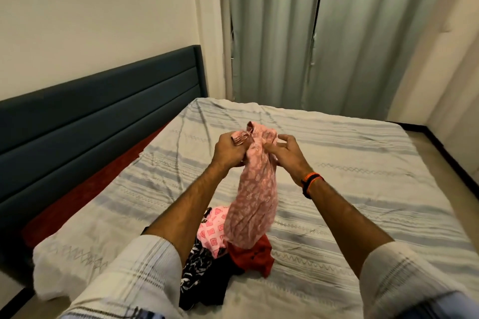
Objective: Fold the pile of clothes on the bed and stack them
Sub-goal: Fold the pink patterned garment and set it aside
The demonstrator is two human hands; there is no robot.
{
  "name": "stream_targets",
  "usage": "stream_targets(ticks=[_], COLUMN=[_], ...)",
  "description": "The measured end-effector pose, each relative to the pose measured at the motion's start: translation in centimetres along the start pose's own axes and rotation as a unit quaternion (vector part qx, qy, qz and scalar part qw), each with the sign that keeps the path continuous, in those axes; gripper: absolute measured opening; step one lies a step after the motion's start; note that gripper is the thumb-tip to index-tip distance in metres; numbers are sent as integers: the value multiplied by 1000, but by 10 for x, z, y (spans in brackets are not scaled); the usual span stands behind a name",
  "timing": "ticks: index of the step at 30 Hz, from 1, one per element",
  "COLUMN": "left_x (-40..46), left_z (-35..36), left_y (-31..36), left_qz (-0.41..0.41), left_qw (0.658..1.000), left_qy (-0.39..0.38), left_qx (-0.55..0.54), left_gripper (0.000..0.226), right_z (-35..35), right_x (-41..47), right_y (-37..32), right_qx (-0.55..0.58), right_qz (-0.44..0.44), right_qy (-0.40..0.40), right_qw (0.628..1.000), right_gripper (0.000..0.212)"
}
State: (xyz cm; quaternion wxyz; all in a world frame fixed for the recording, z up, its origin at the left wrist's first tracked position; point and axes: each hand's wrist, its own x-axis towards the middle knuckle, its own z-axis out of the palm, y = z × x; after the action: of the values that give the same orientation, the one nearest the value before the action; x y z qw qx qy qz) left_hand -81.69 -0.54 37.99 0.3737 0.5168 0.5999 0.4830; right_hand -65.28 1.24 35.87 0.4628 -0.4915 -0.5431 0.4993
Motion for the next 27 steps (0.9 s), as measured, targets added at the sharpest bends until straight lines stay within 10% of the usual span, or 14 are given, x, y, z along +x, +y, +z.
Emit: stream_targets(ticks=[13, 19, 27], left_x=[-14, 3, 3], left_z=[59, 95, 136], left_y=[100, 115, 94], left_qz=[181, 171, 182], left_qw=[966, 967, 968], left_qy=[-162, -109, -47], left_qx=[86, 157, 167], left_gripper=[31, 42, 24], right_z=[-95, -150, -208], right_x=[-3, 14, 23], right_y=[-67, -90, -77], right_qx=[-214, -223, -222], right_qz=[-230, -284, -230], right_qy=[-35, 42, 13], right_qw=[949, 932, 947], right_gripper=[49, 6, 11])
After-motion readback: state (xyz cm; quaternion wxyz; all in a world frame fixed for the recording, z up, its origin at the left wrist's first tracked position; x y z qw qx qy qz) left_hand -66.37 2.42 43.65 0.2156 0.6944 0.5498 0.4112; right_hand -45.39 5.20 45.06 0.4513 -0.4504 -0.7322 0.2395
